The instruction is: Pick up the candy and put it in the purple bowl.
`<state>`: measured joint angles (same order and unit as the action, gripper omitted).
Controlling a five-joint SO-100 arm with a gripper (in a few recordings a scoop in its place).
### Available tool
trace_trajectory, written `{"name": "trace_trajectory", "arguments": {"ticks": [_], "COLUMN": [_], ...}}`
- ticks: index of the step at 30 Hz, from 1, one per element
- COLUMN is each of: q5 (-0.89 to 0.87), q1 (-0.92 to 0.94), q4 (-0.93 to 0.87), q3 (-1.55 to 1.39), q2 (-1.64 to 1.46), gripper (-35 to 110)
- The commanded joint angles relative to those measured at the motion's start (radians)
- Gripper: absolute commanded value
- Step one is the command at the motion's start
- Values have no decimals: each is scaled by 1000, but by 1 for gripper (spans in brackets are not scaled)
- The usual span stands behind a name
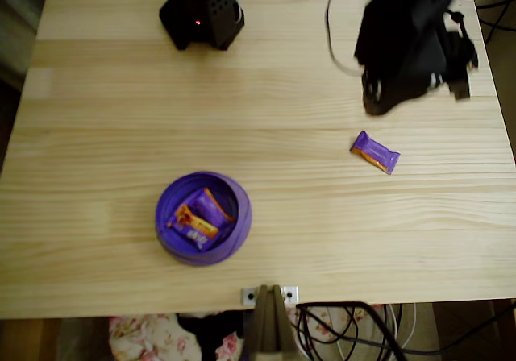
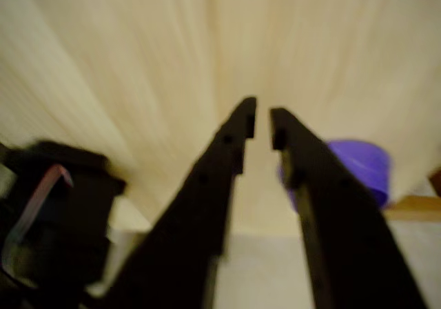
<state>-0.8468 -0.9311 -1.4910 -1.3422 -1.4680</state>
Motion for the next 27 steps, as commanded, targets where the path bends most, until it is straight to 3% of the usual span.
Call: {"name": "trace_trajectory", "arguments": {"ticks": [1,9,20,27], "q5": [-141,-232,-405,-486], "q1": [-86,-84,-66,-51], "q4": [173,284,129,218], "q3": [-242,-155,153,77], "q2": [-276,-114,156,124], "gripper": [1,2,2,3]}}
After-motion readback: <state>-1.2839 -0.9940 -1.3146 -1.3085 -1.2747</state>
